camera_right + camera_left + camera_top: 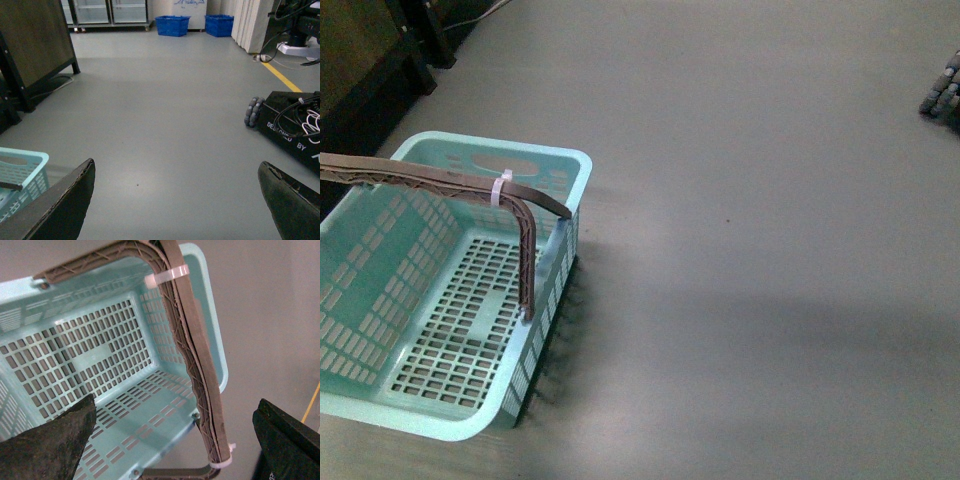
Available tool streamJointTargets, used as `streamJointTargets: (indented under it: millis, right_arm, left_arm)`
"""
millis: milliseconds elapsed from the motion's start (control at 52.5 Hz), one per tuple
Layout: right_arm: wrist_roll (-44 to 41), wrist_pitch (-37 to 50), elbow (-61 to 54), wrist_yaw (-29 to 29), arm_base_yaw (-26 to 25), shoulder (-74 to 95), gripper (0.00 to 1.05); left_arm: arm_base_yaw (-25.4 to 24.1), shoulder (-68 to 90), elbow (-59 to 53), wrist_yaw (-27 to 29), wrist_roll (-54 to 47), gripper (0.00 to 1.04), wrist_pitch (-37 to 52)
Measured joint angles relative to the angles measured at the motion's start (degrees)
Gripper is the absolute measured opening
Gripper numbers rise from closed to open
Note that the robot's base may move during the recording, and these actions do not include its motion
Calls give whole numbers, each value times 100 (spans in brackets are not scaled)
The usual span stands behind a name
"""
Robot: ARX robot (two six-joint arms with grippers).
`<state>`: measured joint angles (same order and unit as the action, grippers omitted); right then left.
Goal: Pick mango and avocado into basket
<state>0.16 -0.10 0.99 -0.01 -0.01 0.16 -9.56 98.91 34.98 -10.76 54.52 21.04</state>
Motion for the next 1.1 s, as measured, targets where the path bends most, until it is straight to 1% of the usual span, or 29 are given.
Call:
streamJointTargets:
  millis: [152,247,419,457,495,514,590,609,742,818,894,1028,1104]
  right_arm:
    - [0,0,0,0,0,0,96]
    - [0,0,0,0,0,0,96]
    - [0,0,0,0,0,0,96]
    - [0,0,0,0,0,0,96]
    - [0,0,0,0,0,0,96]
    - [0,0,0,0,0,0,96]
    - [0,0,0,0,0,0,96]
    - [0,0,0,0,0,0,96]
    - [0,0,0,0,0,0,96]
    - [0,0,0,0,0,0,96]
    - [0,0,0,0,0,0,96]
    - [0,0,0,0,0,0,96]
    - [0,0,0,0,0,0,96]
  left_arm:
    - [424,1043,586,136,286,96,321]
    - [693,1836,1108,286,662,96,603]
    - [942,2699,1930,396,1104,96,713]
    - [964,2839,2065,437,1176,87,732]
    - [979,2909,2131,442,1217,81,752]
    - [984,2957,2170,442,1250,75,772]
    - [981,3025,2216,468,1307,61,826]
    - [977,3047,2236,481,1335,56,826]
    - [911,3117,2295,595,1486,28,767]
    - [903,3108,2291,612,1709,20,787]
    - [855,3056,2221,551,1980,15,885]
    - [697,2485,1512,476,1910,15,1071]
    - [551,1727,1016,398,1993,15,1071]
